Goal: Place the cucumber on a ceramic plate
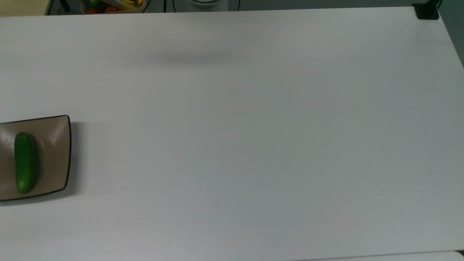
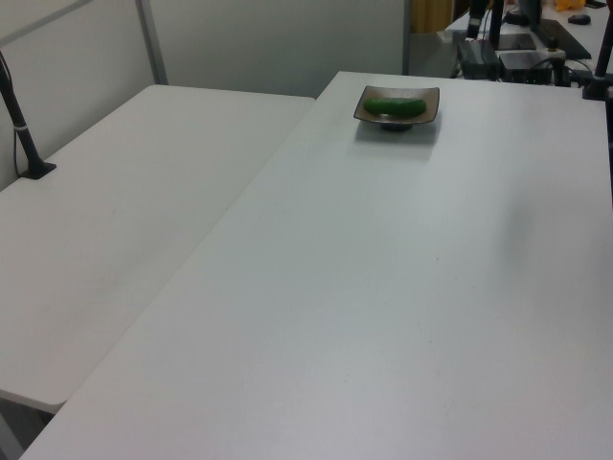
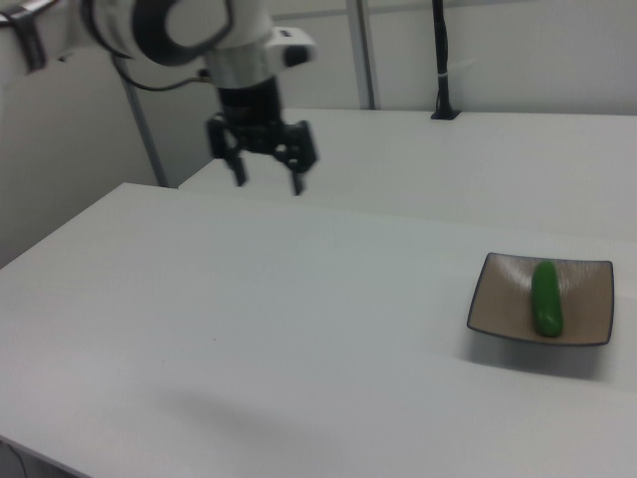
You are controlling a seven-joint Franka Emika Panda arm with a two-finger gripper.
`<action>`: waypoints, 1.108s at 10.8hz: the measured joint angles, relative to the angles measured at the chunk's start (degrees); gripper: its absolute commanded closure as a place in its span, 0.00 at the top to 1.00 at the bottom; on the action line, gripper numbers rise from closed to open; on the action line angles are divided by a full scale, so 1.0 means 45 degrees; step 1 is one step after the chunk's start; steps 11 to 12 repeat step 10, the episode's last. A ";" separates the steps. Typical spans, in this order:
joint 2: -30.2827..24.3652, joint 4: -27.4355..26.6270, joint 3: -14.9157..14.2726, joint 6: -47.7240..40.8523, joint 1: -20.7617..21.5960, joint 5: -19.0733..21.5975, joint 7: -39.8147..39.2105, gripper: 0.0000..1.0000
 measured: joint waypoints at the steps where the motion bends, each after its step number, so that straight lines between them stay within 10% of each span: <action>1: -0.0244 -0.0087 -0.0065 -0.0738 0.0595 -0.0005 0.0680 1.00; 7: -0.0348 -0.0403 -0.2028 -0.1009 0.3838 -0.0047 0.3172 1.00; 12: -0.0339 -0.0861 -0.2445 0.1094 0.4027 -0.0042 0.3183 1.00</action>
